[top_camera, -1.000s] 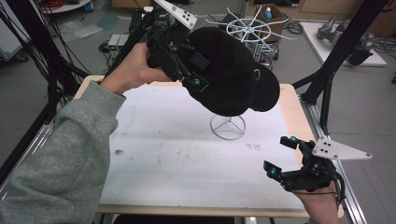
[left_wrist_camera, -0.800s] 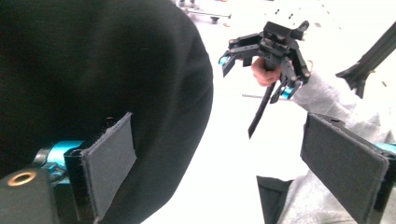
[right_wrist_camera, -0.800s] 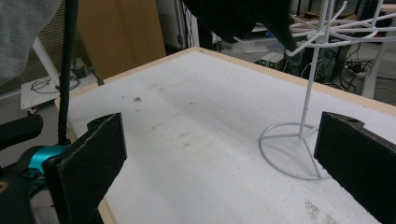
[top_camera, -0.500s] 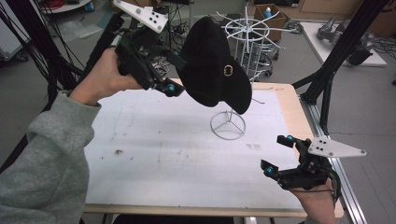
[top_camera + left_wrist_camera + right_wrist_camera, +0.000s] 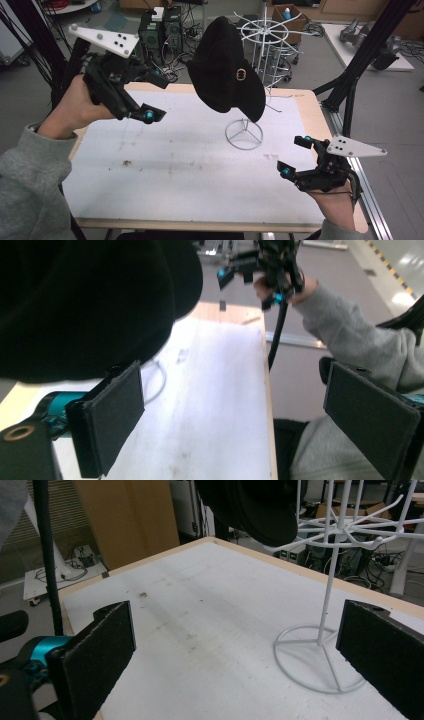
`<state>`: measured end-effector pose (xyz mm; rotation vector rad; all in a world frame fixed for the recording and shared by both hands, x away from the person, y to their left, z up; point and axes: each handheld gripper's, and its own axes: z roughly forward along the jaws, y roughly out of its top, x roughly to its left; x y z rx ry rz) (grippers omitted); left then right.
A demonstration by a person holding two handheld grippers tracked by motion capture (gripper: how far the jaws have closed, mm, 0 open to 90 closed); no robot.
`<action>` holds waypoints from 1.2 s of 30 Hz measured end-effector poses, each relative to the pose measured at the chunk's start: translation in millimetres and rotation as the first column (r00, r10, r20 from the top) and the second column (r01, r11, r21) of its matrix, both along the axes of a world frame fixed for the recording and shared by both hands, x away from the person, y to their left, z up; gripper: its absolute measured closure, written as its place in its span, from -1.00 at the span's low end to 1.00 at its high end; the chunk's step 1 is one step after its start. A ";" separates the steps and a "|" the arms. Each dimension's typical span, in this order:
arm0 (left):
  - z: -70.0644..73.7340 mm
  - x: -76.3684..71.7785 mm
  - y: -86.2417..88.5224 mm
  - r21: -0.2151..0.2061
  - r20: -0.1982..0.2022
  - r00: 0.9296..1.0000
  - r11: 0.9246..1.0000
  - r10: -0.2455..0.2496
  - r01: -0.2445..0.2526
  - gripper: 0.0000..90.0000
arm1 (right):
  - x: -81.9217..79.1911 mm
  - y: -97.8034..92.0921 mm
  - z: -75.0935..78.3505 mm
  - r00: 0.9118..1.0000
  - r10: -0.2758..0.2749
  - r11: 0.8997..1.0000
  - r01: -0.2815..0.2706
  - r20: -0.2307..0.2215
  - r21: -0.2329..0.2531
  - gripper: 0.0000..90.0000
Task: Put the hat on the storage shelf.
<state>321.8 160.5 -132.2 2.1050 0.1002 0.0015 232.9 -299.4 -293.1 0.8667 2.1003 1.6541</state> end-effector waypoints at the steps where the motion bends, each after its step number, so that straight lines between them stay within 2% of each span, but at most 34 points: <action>1: -2.6 -1.6 3.5 -0.007 -0.001 1.000 1.000 0.006 -0.006 -0.79 | 2.0 0.1 0.3 1.000 0.002 1.000 -0.002 0.002 0.001 -0.97; 4: -11.6 -6.5 14.3 -0.017 -0.004 1.000 1.000 0.021 -0.021 -0.79 | 6.1 0.9 1.4 1.000 0.006 1.000 -0.006 0.010 0.007 -0.97; 7: -22.1 -12.5 26.3 -0.028 0.018 0.998 0.998 0.062 -0.061 -0.79 | 9.1 1.0 2.3 1.000 0.009 1.000 -0.009 0.014 0.012 -0.97; 12: -40.8 -21.3 47.0 -0.090 0.009 0.996 0.992 0.087 -0.086 -0.78 | 13.5 0.0 2.2 1.000 0.009 1.000 -0.010 0.018 0.022 -0.97; 17: -60.8 -27.1 60.4 -0.078 0.008 0.990 0.987 0.142 -0.141 -0.78 | 15.1 -1.2 2.6 1.000 0.005 1.000 -0.005 0.020 0.030 -0.97; 21: -76.5 -31.7 69.4 -0.099 0.003 0.986 0.981 0.169 -0.168 -0.78 | 15.6 -1.4 4.8 0.999 -0.002 0.999 0.001 0.035 0.037 -0.97; 23: -85.3 -34.1 73.6 -0.120 -0.013 0.982 0.974 0.190 -0.190 -0.79 | 16.0 -1.4 6.0 0.999 -0.004 0.999 0.002 0.041 0.038 -0.97; 24: -87.7 -34.1 75.8 -0.117 -0.013 0.981 0.975 0.191 -0.191 -0.79 | 16.3 -1.1 6.2 0.999 -0.002 0.999 0.001 0.043 0.040 -0.97; 29: -103.0 -37.3 88.7 -0.144 -0.024 0.972 0.962 0.233 -0.234 -0.78 | 18.9 -1.5 6.2 0.999 -0.009 0.999 0.007 0.047 0.044 -0.97; 30: -106.1 -38.7 91.1 -0.154 -0.020 0.969 0.956 0.248 -0.248 -0.78 | 19.8 -2.1 6.3 0.999 -0.011 0.999 0.009 0.047 0.045 -0.97; 32: -112.2 -42.3 96.5 -0.154 0.006 0.957 0.946 0.290 -0.286 -0.78 | 20.7 -2.4 6.2 0.999 -0.013 0.999 0.011 0.042 0.047 -0.97; 35: -122.2 -45.8 105.8 -0.177 0.005 0.951 0.936 0.309 -0.304 -0.78 | 22.1 -2.4 5.7 0.999 -0.024 0.999 0.023 0.039 0.044 -0.97; 36: -126.6 -47.3 110.5 -0.182 0.008 0.946 0.931 0.323 -0.316 -0.78 | 22.5 -2.6 5.5 0.999 -0.024 0.999 0.022 0.042 0.043 -0.97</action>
